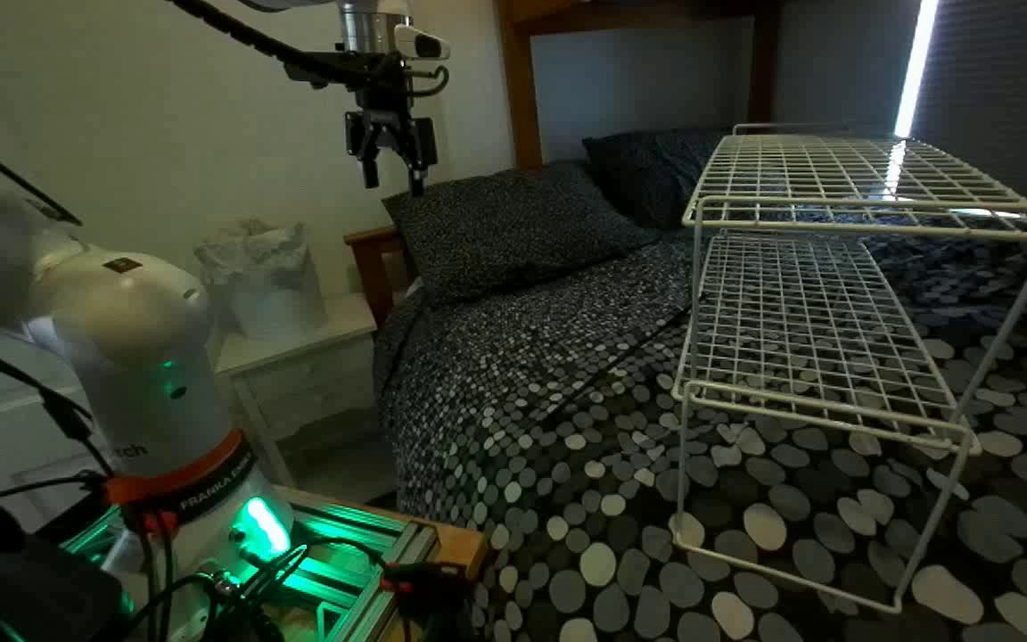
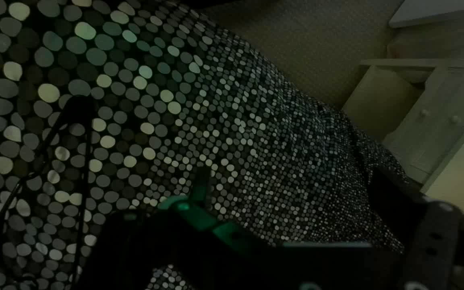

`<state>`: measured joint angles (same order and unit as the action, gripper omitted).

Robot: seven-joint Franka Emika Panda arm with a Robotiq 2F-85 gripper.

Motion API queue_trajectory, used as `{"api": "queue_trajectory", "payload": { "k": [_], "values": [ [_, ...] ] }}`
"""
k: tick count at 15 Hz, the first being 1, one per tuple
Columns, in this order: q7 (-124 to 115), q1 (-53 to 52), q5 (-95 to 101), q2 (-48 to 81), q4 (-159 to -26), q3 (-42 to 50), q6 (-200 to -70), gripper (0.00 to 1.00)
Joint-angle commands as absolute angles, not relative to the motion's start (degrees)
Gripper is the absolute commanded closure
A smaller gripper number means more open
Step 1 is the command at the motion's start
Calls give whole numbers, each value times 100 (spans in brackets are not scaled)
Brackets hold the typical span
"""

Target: Move the pillow on the left side of the bed a little forward on the bed

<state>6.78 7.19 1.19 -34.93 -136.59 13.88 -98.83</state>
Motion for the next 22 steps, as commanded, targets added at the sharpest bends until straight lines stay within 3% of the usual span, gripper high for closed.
{"api": "queue_trajectory", "payload": {
  "k": [1, 15, 18, 22],
  "values": [
    [721, 810, 77, -3475, -13644, 1317, -9870, 0],
    [454, 693, -177, -3273, -13592, 1173, -9914, 0],
    [-137, 372, -923, -2762, -13582, 702, -10662, 0],
    [-1052, 263, -608, -1813, -13406, -168, -12740, 0]
  ]
}}
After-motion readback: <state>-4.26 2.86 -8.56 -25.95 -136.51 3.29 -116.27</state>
